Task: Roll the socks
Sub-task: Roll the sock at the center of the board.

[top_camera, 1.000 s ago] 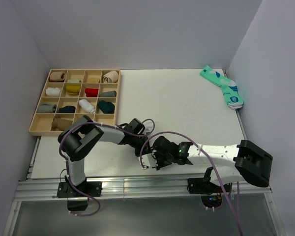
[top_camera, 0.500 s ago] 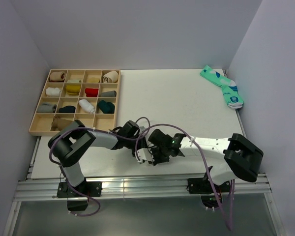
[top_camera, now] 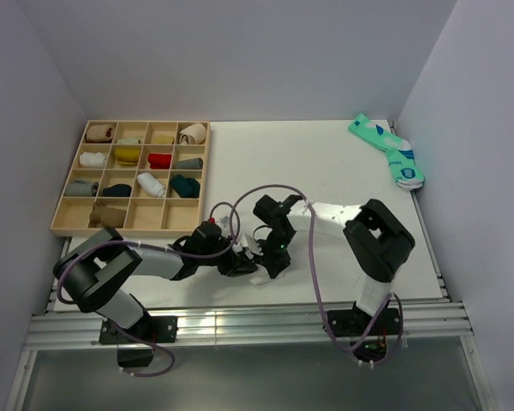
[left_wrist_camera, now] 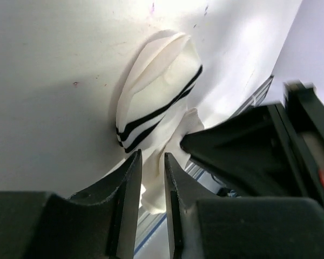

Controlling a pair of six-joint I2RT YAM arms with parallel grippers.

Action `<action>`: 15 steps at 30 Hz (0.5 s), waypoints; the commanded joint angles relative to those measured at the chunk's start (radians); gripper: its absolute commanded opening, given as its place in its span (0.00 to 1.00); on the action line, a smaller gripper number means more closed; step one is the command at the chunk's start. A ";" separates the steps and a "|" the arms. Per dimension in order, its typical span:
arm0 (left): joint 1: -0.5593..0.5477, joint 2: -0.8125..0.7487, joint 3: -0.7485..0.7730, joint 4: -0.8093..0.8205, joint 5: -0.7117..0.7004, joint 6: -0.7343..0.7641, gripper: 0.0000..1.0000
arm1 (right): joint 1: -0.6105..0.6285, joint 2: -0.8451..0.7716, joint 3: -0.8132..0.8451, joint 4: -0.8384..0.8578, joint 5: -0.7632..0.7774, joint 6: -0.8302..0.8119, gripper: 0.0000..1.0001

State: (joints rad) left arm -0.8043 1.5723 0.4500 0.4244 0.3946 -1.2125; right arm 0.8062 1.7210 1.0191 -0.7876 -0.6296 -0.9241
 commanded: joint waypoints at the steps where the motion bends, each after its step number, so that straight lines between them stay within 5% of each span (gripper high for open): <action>1: 0.002 -0.070 -0.045 0.138 -0.074 -0.016 0.29 | -0.044 0.081 0.110 -0.186 -0.101 -0.076 0.00; 15: -0.170 -0.366 -0.169 0.096 -0.390 0.194 0.29 | -0.096 0.388 0.435 -0.489 -0.162 -0.085 0.00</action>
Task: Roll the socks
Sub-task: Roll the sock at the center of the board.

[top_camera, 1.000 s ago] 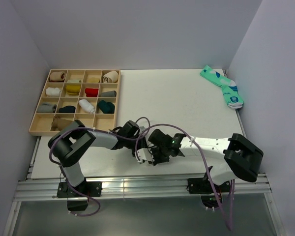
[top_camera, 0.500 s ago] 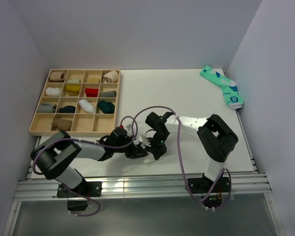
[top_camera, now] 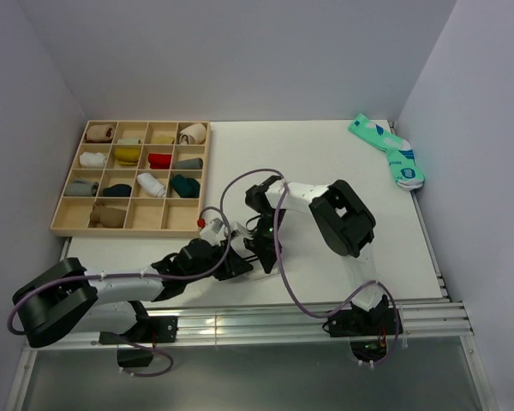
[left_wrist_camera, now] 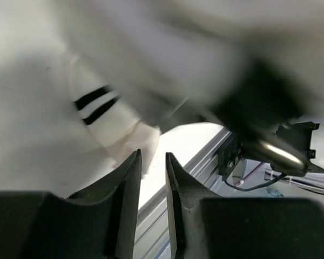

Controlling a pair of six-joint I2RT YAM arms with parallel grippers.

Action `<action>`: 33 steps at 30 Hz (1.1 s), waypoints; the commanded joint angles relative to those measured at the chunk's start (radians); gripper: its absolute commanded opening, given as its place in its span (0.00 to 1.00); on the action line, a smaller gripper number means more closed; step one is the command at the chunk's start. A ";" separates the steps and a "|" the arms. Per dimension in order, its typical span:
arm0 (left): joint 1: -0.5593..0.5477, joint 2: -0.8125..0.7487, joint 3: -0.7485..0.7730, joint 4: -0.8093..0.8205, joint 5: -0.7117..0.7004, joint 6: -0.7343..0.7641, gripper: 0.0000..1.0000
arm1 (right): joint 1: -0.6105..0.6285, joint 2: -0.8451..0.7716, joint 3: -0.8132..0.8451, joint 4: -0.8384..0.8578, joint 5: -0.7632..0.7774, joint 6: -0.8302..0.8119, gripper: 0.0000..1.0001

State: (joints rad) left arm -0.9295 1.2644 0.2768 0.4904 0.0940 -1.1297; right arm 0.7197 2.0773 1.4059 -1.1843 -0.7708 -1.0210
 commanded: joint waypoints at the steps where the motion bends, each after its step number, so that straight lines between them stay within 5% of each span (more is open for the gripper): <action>1: -0.055 -0.071 0.001 0.019 -0.158 0.125 0.29 | -0.009 0.043 0.063 -0.087 -0.013 0.027 0.00; 11: -0.129 -0.151 -0.058 0.050 -0.284 0.240 0.31 | -0.011 0.113 0.146 -0.104 -0.005 0.110 0.00; 33: -0.158 0.104 0.079 0.100 -0.228 0.418 0.31 | -0.009 0.217 0.234 -0.150 0.007 0.180 0.01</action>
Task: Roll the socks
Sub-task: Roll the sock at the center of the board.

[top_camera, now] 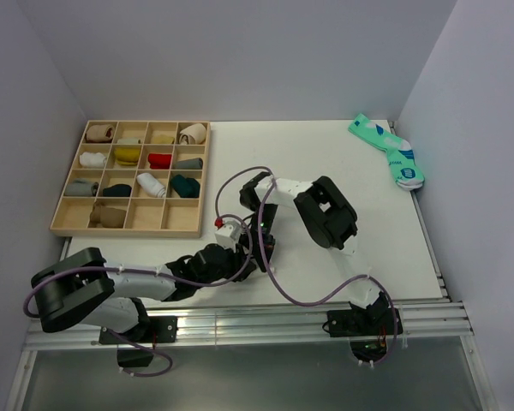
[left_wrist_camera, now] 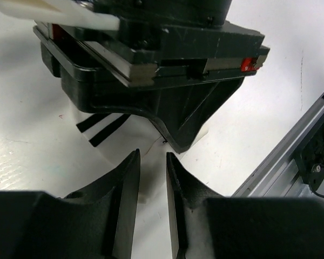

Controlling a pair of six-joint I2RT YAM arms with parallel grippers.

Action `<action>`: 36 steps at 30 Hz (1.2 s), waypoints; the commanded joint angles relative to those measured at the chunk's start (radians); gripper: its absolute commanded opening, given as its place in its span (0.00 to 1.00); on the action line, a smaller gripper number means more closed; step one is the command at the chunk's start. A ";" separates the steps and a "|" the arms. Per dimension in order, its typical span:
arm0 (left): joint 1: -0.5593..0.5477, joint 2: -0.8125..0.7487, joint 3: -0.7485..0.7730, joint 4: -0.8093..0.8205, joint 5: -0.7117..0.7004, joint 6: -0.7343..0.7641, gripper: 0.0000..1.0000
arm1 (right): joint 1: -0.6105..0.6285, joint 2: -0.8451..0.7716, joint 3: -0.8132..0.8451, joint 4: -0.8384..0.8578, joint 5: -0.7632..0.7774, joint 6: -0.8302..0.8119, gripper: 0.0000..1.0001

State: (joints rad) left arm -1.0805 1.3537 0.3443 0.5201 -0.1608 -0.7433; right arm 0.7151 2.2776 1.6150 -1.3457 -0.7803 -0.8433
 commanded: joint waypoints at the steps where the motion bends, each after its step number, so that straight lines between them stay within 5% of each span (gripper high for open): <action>1: -0.007 0.019 0.009 0.080 0.035 0.033 0.31 | -0.006 0.019 0.025 0.011 0.016 0.004 0.01; 15: -0.009 0.113 -0.017 0.147 0.107 0.016 0.28 | -0.005 0.039 0.026 0.033 0.013 0.029 0.01; 21: -0.012 0.150 -0.008 0.129 0.098 0.004 0.19 | -0.005 0.020 0.000 0.059 0.012 0.045 0.02; 26: -0.013 0.192 0.039 0.054 0.084 -0.037 0.01 | -0.006 -0.061 -0.040 0.166 0.041 0.101 0.20; 31: -0.019 0.222 0.062 -0.023 0.047 -0.119 0.00 | -0.008 -0.125 -0.059 0.218 0.053 0.136 0.42; 36: -0.022 0.216 0.079 -0.089 0.021 -0.186 0.00 | -0.016 -0.196 -0.095 0.301 0.114 0.209 0.47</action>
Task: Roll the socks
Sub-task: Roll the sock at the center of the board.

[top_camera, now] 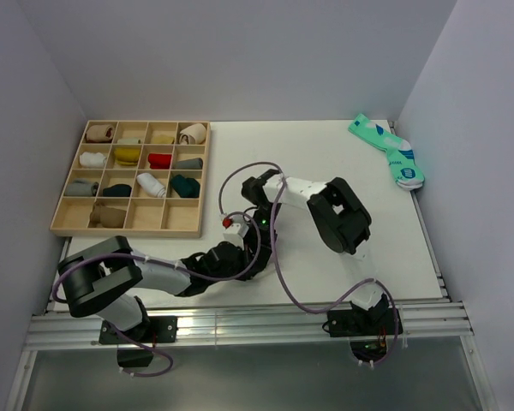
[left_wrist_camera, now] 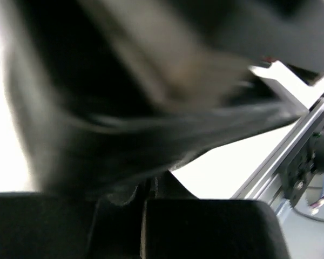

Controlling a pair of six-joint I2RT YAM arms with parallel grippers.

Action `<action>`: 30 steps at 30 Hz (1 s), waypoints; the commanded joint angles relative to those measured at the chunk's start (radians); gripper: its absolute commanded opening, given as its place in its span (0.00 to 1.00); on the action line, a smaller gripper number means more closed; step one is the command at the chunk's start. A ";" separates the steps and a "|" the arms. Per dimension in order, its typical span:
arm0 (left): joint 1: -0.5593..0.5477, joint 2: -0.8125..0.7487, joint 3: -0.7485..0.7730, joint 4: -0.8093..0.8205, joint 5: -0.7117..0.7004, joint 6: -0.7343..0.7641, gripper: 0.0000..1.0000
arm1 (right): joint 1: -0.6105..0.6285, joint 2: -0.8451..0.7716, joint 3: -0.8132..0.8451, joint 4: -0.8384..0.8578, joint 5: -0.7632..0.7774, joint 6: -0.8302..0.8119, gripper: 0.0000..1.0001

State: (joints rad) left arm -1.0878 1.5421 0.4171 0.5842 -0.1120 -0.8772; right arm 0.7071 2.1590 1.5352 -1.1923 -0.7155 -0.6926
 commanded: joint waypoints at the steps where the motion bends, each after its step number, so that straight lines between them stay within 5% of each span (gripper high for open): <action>1: -0.015 0.020 0.008 -0.191 -0.041 -0.099 0.00 | -0.009 -0.086 -0.024 0.163 0.066 0.071 0.47; 17: -0.035 0.023 0.110 -0.441 -0.064 -0.275 0.00 | -0.156 -0.287 -0.152 0.329 0.183 0.216 0.48; 21: -0.034 0.044 0.213 -0.668 -0.066 -0.315 0.00 | -0.199 -0.343 -0.168 0.306 0.131 0.200 0.48; 30: 0.008 0.092 0.344 -0.817 0.092 -0.267 0.00 | -0.222 -0.502 -0.267 0.339 0.093 0.142 0.45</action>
State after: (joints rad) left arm -1.1004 1.6001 0.7593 -0.0494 -0.1215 -1.1728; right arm 0.4900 1.7336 1.2903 -0.8757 -0.5800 -0.5110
